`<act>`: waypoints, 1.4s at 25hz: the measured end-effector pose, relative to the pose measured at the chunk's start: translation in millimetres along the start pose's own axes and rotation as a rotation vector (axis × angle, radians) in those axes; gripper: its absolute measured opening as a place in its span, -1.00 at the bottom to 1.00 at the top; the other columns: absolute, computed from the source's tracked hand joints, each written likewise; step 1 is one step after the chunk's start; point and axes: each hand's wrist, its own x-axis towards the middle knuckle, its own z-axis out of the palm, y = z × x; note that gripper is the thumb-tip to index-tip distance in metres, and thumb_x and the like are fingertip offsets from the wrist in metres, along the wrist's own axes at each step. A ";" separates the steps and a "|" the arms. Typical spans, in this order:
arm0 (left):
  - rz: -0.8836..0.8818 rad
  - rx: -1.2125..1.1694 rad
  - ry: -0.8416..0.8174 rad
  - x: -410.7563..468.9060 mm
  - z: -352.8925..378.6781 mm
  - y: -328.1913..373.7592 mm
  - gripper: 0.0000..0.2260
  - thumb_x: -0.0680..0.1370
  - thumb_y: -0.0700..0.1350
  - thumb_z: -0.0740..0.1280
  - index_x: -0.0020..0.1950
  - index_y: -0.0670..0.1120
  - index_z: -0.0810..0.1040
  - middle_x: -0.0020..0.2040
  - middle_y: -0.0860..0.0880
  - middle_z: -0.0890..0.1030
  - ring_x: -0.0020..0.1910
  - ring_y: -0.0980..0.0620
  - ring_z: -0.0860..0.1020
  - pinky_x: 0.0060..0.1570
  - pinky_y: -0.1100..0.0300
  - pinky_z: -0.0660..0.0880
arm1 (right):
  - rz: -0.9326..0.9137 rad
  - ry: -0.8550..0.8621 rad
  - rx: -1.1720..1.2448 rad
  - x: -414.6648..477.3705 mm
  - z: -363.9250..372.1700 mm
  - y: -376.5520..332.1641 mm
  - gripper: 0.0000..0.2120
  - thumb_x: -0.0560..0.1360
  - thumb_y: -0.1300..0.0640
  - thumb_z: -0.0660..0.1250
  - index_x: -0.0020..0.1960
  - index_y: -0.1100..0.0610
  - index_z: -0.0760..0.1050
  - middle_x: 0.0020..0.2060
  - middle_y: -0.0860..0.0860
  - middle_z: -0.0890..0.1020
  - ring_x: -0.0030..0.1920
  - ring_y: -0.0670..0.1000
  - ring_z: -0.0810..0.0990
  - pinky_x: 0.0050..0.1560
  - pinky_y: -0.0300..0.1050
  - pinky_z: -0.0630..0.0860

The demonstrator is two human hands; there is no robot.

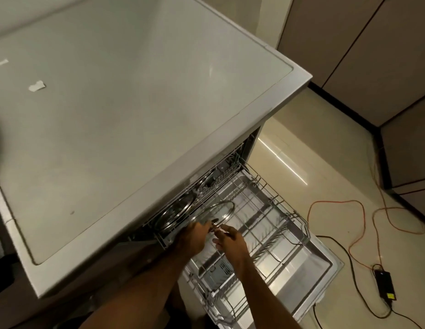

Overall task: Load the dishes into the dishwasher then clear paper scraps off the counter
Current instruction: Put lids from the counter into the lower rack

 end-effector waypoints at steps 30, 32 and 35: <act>-0.211 0.232 -0.009 26.4 39.8 -45.7 -0.58 0.69 -0.11 0.28 0.52 -0.19 0.30 0.36 -0.20 0.53 0.31 -0.11 0.56 0.27 0.03 0.54 | 0.103 -0.156 -0.562 34.6 0.6 17.6 -0.72 0.65 -0.01 0.37 0.28 0.11 0.55 0.06 0.03 0.70 -0.04 -0.09 0.67 -0.11 -0.21 0.57; -0.192 0.282 -0.067 26.6 30.1 -43.0 -0.61 0.68 -0.11 0.28 0.48 -0.21 0.36 0.34 -0.19 0.54 0.30 -0.11 0.57 0.28 0.03 0.55 | 0.050 -0.178 -0.655 24.0 -0.3 7.7 -0.58 0.65 -0.05 0.37 0.45 0.05 0.41 0.06 -0.02 0.68 -0.02 -0.14 0.66 -0.09 -0.27 0.55; -0.187 0.260 -0.067 8.9 7.1 -29.4 -0.62 0.67 -0.13 0.30 0.46 -0.22 0.38 0.33 -0.21 0.54 0.29 -0.13 0.57 0.26 0.02 0.55 | -0.146 -0.230 -0.907 6.1 -1.1 -2.7 -0.15 0.58 -0.14 0.44 0.69 0.02 0.05 0.44 0.06 0.54 0.35 0.03 0.57 0.36 0.00 0.53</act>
